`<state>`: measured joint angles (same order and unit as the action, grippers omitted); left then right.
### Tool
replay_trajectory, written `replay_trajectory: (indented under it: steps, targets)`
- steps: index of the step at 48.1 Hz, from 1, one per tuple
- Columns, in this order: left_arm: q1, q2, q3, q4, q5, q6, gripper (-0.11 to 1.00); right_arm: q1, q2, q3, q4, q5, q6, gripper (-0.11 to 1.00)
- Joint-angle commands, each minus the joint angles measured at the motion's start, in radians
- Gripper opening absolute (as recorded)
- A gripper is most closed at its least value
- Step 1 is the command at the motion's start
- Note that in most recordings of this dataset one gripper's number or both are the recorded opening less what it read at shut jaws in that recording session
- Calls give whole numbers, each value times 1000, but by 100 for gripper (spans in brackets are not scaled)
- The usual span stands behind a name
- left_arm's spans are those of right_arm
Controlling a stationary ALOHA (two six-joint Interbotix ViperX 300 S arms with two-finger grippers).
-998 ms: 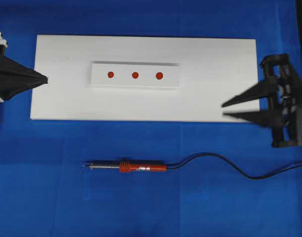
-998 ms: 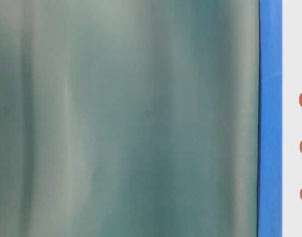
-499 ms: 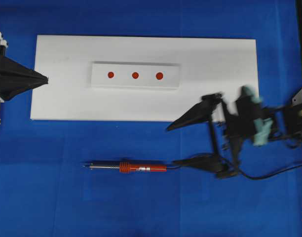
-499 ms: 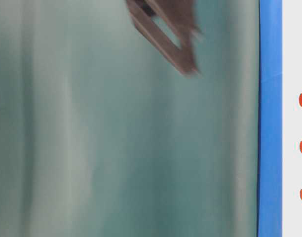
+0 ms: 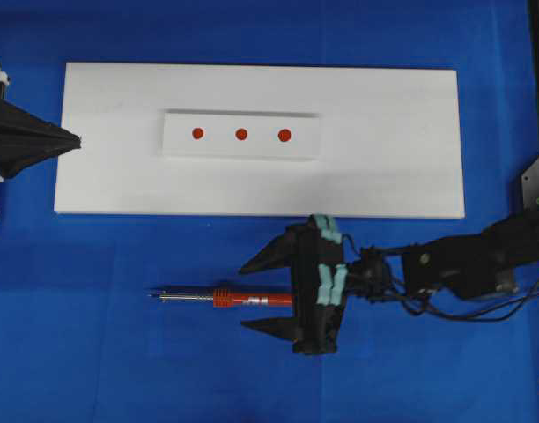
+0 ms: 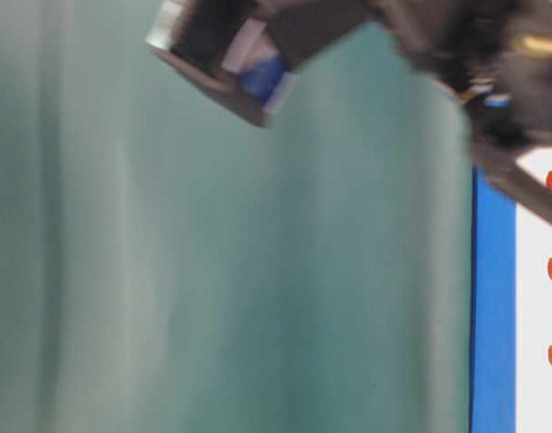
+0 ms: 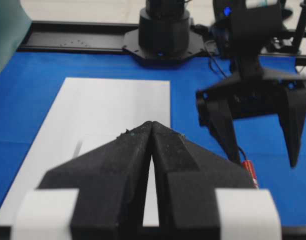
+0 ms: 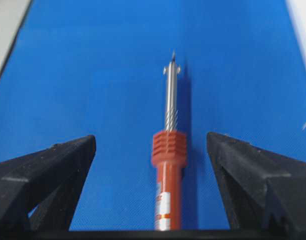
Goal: Touch the tip of the soldering iron to the mark.
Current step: 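Lower the right gripper and close it on the red handle, then lift the soldering iron and carry it over the dotted white strip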
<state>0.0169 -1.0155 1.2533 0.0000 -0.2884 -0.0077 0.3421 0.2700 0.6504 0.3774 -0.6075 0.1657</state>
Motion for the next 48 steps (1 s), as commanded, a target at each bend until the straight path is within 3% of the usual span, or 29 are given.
replay_trajectory:
  steps: [1, 14, 25, 29, 35, 39, 48]
  targets:
    - [3, 3, -11, 2, -5, -2, 0, 12, 21, -28, 34, -31, -2, 85]
    - [3, 2, -9, 2, -5, -2, 0, 26, 135, -74, 80, -46, -2, 85]
    - [3, 3, -9, 2, -5, -5, 0, 29, 150, -75, 98, -51, -12, 81]
    - [3, 3, -9, 3, -3, -5, 0, 29, 150, -75, 98, -49, -32, 67]
    - [3, 2, -9, 2, -5, -5, 0, 29, 150, -75, 98, -48, -54, 29]
    - [3, 3, -9, 2, -5, -5, 0, 29, 150, -77, 98, -46, -57, 10]
    - [3, 2, -9, 3, -3, -5, 0, 29, 150, -78, 98, -46, -57, 6]
